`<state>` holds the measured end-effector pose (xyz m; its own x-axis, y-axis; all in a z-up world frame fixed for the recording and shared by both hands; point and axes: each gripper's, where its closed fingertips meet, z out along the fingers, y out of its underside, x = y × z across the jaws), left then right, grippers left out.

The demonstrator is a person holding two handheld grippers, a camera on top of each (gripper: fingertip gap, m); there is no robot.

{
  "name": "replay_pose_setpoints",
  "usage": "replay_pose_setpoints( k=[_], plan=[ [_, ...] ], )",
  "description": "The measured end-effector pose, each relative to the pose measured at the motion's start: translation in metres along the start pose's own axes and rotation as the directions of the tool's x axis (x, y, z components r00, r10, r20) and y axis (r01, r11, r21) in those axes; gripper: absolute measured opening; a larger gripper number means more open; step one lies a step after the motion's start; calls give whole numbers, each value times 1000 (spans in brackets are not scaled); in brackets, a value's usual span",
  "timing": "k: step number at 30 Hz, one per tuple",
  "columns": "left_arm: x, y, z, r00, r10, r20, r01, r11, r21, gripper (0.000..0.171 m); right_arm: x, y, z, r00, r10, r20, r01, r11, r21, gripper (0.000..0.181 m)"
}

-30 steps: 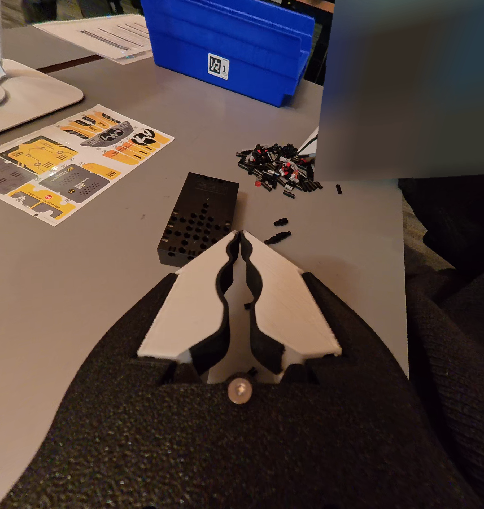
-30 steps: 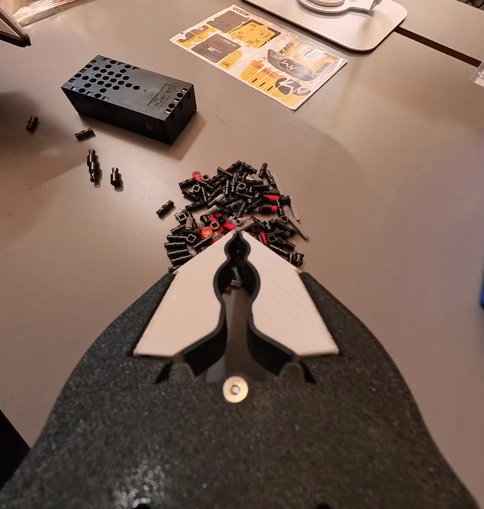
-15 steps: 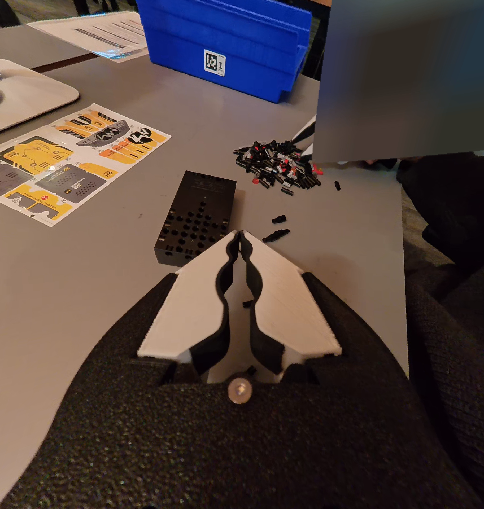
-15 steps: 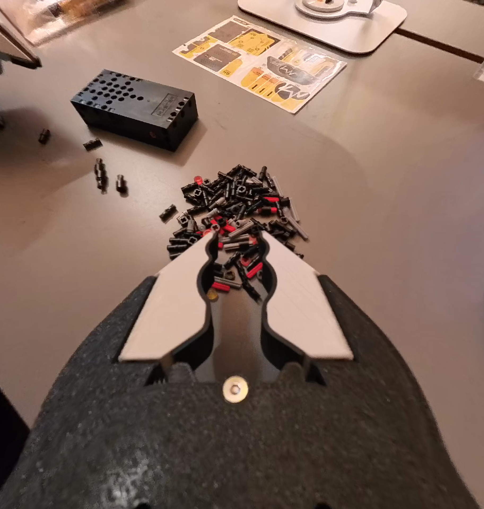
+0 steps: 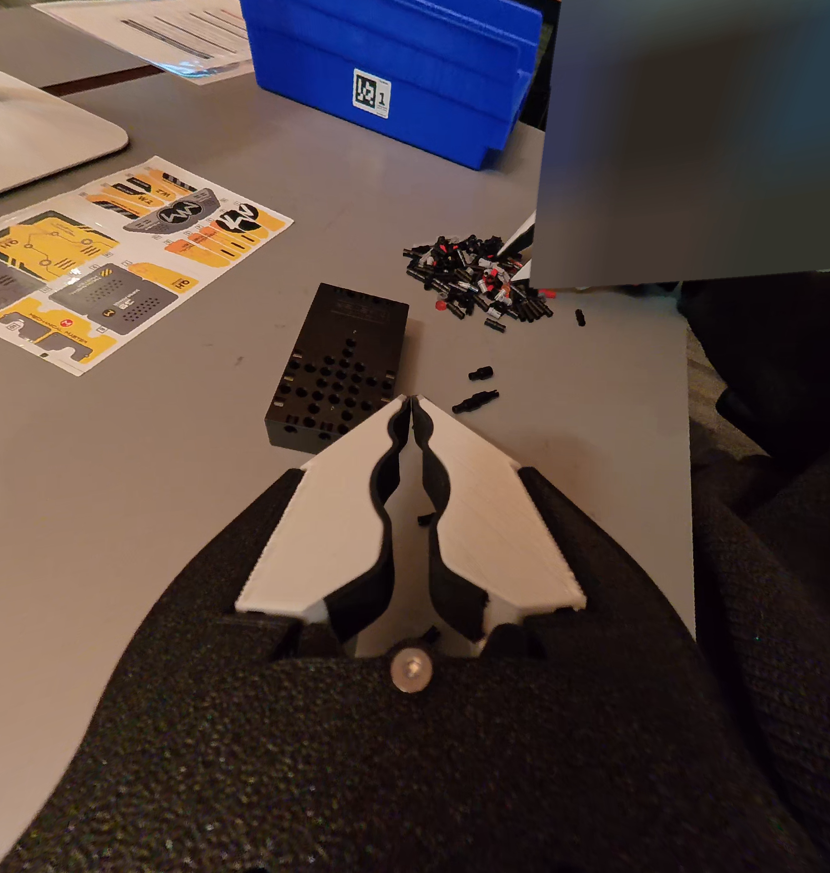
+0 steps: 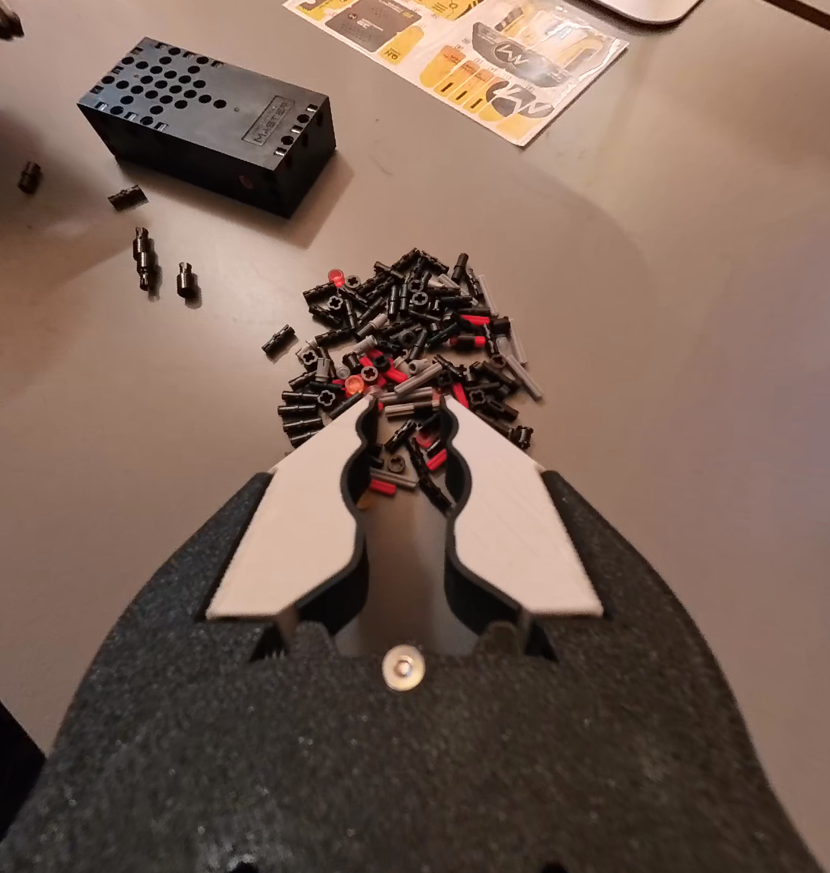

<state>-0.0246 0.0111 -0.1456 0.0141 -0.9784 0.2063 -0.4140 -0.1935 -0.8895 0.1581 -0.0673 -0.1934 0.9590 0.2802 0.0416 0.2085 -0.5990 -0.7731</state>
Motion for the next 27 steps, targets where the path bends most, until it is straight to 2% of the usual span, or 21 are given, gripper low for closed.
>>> replay_pose_setpoints(
  k=[7, 13, 19, 22, 27],
  plan=[
    [-1, 1, 1, 1000, -12, -4, 12, 1000, -7, 0, -1, -1, 2, 1000, 5, 25, -5, 1000, -5, 25],
    [-1, 2, 2, 1000, -12, -5, 12, 1000, -14, 0, -4, -3, 5, 999, -24, 49, 25, 1000, -10, 16],
    [-1, 2, 2, 1000, -12, -4, 11, 1000, -17, 0, 3, -5, -3, 999, -35, -32, 36, 999, 18, 16],
    [-2, 3, 3, 1000, -22, -6, 22, 999, -23, 0, 0, -14, -16, 998, 16, -53, -12, 997, 78, 16],
    [-2, 3, 3, 1000, -21, -4, 21, 999, -25, 0, -7, -7, -24, 982, 156, -108, -149, 986, 72, 16]
  ],
)
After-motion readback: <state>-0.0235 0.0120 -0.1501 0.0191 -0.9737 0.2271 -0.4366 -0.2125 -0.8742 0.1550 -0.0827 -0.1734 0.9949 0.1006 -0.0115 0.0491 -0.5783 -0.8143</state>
